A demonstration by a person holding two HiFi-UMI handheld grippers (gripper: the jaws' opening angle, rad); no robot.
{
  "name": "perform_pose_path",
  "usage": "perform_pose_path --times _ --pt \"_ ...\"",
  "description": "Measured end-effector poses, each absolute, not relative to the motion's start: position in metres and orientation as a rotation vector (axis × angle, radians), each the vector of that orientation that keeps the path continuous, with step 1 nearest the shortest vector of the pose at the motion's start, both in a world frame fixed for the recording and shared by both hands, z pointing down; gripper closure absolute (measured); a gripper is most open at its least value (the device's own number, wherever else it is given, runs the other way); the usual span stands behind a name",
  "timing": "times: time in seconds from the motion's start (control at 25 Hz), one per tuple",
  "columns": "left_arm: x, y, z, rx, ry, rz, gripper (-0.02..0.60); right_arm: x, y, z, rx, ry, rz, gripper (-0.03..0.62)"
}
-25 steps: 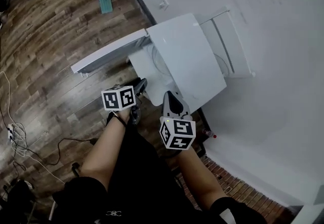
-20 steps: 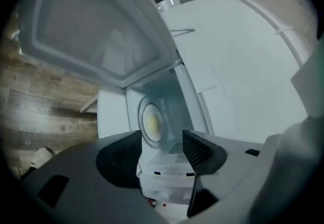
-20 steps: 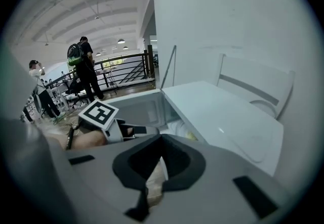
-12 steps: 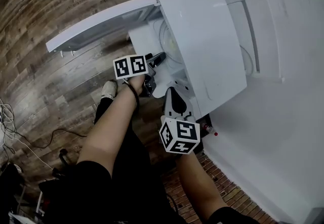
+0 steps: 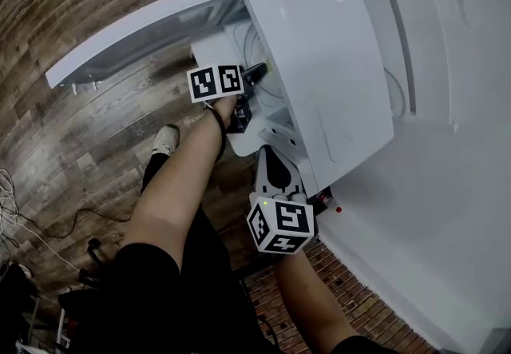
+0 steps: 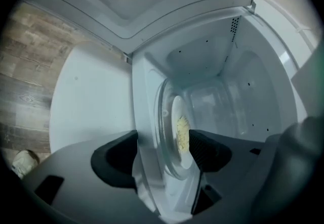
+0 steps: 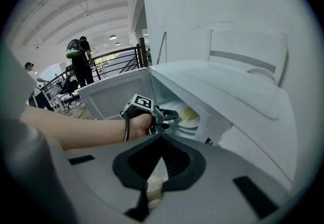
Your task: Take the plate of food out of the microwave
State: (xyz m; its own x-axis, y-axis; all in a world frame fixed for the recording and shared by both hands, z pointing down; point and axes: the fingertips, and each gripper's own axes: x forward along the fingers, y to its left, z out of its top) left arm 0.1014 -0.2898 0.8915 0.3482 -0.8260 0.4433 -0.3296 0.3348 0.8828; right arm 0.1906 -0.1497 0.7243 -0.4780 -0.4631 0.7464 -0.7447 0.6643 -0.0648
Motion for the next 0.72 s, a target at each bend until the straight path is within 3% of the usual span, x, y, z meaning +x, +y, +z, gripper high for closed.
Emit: perform_pose_path --times 0.44,0.72 --pt "0.103 -0.277 0.91 1.18 -1.156 -0.48 0.264 0.169 -0.141 0.731 0.886 -2.152 0.503 0.588" --pt "0.105 -0.255 0.892 1.214 -1.032 -0.635 0.449 0.154 -0.132 0.738 0.852 -2.155 0.516 0.588"
